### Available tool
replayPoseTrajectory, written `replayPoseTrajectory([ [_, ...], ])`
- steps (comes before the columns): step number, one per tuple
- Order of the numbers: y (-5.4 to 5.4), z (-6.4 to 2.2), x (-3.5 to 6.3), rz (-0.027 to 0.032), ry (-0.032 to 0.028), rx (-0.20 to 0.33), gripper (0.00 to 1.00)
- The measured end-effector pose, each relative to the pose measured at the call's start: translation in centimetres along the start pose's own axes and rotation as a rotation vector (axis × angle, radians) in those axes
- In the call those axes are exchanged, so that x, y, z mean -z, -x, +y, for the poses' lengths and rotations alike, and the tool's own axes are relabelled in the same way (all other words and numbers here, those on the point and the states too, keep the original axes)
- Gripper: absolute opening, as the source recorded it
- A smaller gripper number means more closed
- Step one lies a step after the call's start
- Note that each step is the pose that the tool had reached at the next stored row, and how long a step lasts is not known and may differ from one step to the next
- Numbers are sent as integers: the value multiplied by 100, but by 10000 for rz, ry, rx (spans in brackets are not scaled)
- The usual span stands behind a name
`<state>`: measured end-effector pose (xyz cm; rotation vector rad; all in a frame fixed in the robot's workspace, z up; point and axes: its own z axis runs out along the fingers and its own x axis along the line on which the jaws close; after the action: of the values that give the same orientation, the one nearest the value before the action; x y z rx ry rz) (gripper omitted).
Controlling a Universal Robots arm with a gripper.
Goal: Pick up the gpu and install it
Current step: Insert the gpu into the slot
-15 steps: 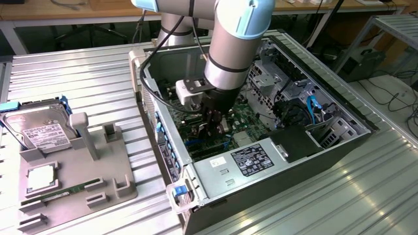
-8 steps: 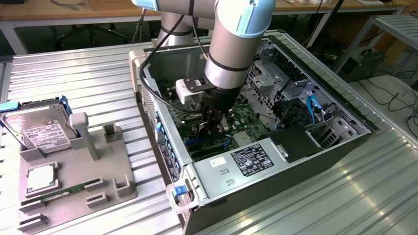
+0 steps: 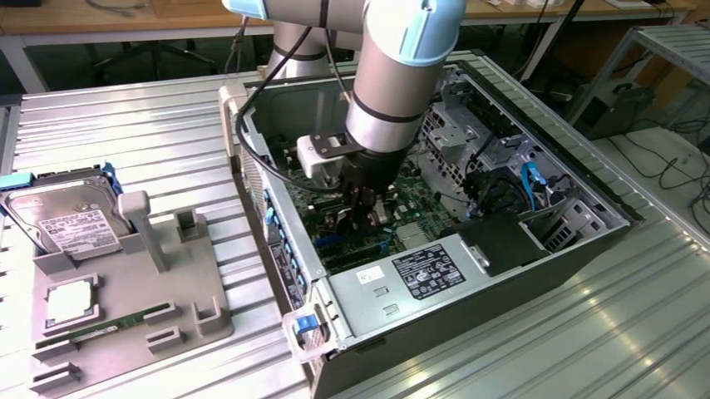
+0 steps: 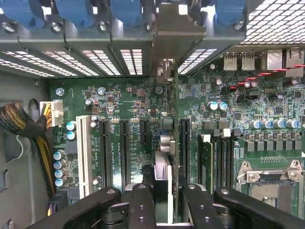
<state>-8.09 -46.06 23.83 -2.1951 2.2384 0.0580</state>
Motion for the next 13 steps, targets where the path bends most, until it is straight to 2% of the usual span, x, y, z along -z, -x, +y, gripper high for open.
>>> replayPoseTrajectory([
  [11, -1, -1, -73, -2, 32, -2, 28],
  [13, -2, 0, -111, -2, 31, 0, 28],
])
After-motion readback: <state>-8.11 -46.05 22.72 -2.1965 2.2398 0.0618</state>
